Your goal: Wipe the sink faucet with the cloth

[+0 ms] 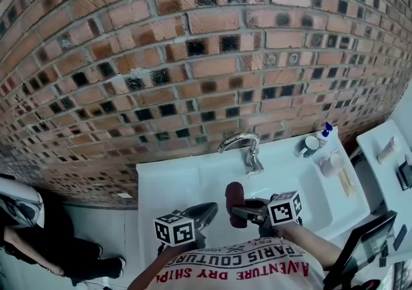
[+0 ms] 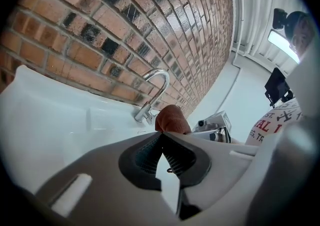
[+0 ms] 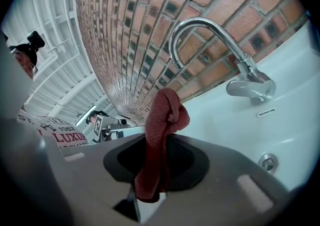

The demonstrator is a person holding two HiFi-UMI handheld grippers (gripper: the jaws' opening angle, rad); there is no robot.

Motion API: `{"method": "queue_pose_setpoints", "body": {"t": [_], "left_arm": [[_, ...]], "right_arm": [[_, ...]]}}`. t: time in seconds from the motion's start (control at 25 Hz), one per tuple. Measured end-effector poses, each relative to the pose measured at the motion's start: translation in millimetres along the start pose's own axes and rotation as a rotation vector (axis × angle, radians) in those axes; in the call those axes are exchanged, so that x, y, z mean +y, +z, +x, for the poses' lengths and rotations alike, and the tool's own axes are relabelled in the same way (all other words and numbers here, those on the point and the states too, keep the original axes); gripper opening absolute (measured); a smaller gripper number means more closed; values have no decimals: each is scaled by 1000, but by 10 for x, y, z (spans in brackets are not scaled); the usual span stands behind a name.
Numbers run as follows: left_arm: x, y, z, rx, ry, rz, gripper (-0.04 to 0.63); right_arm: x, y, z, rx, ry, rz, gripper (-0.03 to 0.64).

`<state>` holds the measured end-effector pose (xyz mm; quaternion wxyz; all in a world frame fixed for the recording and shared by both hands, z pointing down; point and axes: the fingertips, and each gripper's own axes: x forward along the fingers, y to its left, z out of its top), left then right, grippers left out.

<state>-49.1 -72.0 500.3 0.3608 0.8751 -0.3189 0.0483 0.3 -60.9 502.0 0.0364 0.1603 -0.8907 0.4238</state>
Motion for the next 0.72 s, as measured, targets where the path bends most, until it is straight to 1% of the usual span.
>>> {"method": "queue_pose_setpoints", "body": {"t": [0.28, 0.72], "left_arm": [[53, -9, 11, 1, -3, -12, 5], [154, 8, 28, 3, 0, -29, 5]], "right_arm": [[-98, -39, 27, 12, -12, 8, 90], [-174, -17, 130, 16, -3, 29, 89]]}}
